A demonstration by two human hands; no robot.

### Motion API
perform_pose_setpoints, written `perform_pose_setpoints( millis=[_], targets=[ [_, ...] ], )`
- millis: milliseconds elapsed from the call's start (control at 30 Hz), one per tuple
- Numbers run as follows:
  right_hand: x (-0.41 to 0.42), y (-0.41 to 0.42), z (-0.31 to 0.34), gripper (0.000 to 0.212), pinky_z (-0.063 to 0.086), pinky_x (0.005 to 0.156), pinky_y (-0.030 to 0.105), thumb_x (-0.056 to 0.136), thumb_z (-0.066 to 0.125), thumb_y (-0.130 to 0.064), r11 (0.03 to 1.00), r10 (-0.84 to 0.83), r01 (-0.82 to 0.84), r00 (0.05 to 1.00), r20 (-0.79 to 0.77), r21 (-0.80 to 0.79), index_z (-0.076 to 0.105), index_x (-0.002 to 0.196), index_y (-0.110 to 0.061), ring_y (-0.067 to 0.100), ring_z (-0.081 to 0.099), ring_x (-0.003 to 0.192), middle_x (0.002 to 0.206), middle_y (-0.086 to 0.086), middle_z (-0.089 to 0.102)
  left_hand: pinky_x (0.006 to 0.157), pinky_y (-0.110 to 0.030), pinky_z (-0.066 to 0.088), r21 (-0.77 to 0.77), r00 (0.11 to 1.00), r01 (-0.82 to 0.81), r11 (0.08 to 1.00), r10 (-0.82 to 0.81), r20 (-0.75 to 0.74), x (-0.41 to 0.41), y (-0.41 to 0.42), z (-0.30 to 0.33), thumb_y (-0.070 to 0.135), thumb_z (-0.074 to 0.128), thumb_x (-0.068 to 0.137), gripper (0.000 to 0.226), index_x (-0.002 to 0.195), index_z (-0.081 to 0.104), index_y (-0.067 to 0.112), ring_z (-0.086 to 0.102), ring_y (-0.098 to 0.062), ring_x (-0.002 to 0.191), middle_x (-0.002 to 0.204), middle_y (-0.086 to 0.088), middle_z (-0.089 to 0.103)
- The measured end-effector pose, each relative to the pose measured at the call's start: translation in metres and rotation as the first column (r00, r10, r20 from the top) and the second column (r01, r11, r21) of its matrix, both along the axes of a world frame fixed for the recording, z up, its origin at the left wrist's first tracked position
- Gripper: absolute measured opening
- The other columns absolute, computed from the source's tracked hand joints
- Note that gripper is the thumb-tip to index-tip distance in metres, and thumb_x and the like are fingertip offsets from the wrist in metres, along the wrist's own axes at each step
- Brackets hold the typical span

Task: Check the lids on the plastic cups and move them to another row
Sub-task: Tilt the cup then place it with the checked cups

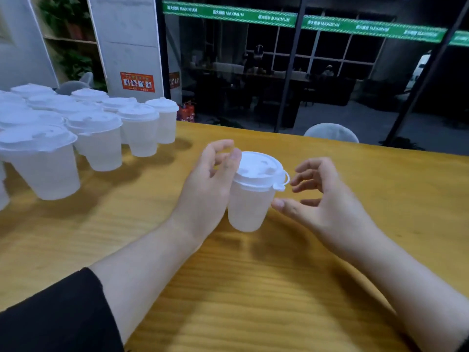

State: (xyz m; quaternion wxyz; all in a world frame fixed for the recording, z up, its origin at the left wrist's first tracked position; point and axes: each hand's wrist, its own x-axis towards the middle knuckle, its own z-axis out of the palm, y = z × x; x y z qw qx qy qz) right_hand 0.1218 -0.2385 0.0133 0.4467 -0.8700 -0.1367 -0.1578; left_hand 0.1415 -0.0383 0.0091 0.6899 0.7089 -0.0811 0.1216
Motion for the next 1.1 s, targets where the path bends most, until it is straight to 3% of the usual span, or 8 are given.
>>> perform_pose_setpoints(
  millis=[133, 233, 333, 500, 633, 833, 1033, 1100],
  targets=[
    [0.000, -0.004, 0.001, 0.045, 0.051, 0.097, 0.026, 0.078, 0.073, -0.064, 0.997, 0.053, -0.039, 0.975, 0.217, -0.068, 0.050, 0.110, -0.043, 0.005, 0.055, 0.123, 0.120, -0.023, 0.057, 0.102, -0.040, 0.055, -0.006, 0.999, 0.042, 0.999, -0.042, 0.010, 0.001, 0.002, -0.001, 0.042, 0.048, 0.106, 0.027, 0.124, 0.065, 0.031, 0.066, -0.002, 0.105, 0.110, 0.017, 0.071],
    [0.000, -0.005, 0.001, 0.024, 0.047, 0.103, 0.029, 0.093, 0.067, -0.042, 0.975, 0.180, -0.118, 0.918, 0.353, -0.191, 0.061, 0.111, -0.028, 0.013, 0.055, 0.128, 0.128, -0.016, 0.057, 0.106, -0.046, 0.052, 0.013, 0.997, 0.066, 0.998, -0.067, 0.026, 0.002, 0.003, -0.002, 0.041, 0.048, 0.108, 0.026, 0.125, 0.065, 0.032, 0.067, -0.009, 0.112, 0.115, 0.010, 0.073],
    [0.000, -0.003, 0.001, 0.013, 0.042, 0.102, 0.018, 0.098, 0.063, -0.031, 0.969, 0.187, -0.106, 0.904, 0.384, -0.222, 0.068, 0.105, -0.022, 0.010, 0.056, 0.125, 0.125, -0.011, 0.061, 0.106, -0.051, 0.051, 0.047, 0.992, 0.110, 0.993, -0.112, 0.052, 0.001, 0.003, -0.003, 0.046, 0.047, 0.103, 0.028, 0.121, 0.067, 0.037, 0.066, -0.014, 0.114, 0.116, 0.008, 0.073],
    [-0.006, 0.000, 0.006, 0.010, 0.045, 0.095, 0.016, 0.101, 0.060, -0.017, 0.997, 0.081, -0.071, 0.886, 0.457, -0.040, 0.069, 0.102, -0.013, 0.013, 0.063, 0.112, 0.111, -0.004, 0.068, 0.105, -0.057, 0.048, 0.103, 0.979, 0.184, 0.977, -0.192, 0.068, -0.001, 0.003, -0.002, 0.046, 0.044, 0.098, 0.028, 0.104, 0.070, 0.040, 0.063, -0.024, 0.110, 0.111, 0.001, 0.071],
    [-0.012, 0.004, 0.013, 0.012, 0.043, 0.089, 0.011, 0.102, 0.060, -0.025, 0.992, 0.078, -0.026, 0.890, 0.450, -0.121, 0.070, 0.099, -0.018, 0.010, 0.062, 0.107, 0.104, -0.009, 0.067, 0.105, -0.060, 0.047, 0.134, 0.966, 0.235, 0.963, -0.247, 0.081, -0.004, 0.001, -0.001, 0.045, 0.043, 0.098, 0.028, 0.105, 0.069, 0.039, 0.062, -0.030, 0.112, 0.113, -0.005, 0.070],
    [-0.017, 0.005, 0.018, 0.014, 0.046, 0.086, 0.023, 0.100, 0.056, -0.027, 0.971, 0.067, 0.045, 0.893, 0.445, -0.236, 0.070, 0.097, -0.026, 0.009, 0.060, 0.104, 0.102, -0.014, 0.063, 0.105, -0.064, 0.045, 0.144, 0.960, 0.256, 0.956, -0.269, 0.083, -0.003, 0.001, -0.001, 0.046, 0.044, 0.098, 0.028, 0.105, 0.070, 0.041, 0.061, -0.034, 0.114, 0.118, -0.012, 0.069],
    [-0.021, 0.005, 0.023, 0.013, 0.046, 0.083, 0.020, 0.101, 0.060, -0.032, 0.974, 0.045, 0.047, 0.918, 0.395, -0.222, 0.073, 0.098, -0.029, 0.007, 0.061, 0.105, 0.104, -0.016, 0.064, 0.103, -0.061, 0.047, 0.140, 0.958, 0.261, 0.955, -0.274, 0.080, -0.002, 0.001, -0.001, 0.045, 0.044, 0.097, 0.028, 0.105, 0.070, 0.039, 0.062, -0.032, 0.111, 0.114, -0.009, 0.069],
    [-0.023, 0.003, 0.025, 0.016, 0.049, 0.082, 0.026, 0.101, 0.058, -0.033, 0.962, 0.063, 0.044, 0.924, 0.376, -0.269, 0.073, 0.101, -0.029, 0.009, 0.062, 0.104, 0.105, -0.016, 0.064, 0.104, -0.063, 0.046, 0.151, 0.958, 0.260, 0.954, -0.274, 0.080, -0.002, 0.001, -0.002, 0.046, 0.044, 0.097, 0.027, 0.105, 0.070, 0.041, 0.062, -0.033, 0.112, 0.116, -0.010, 0.068]
  ],
)
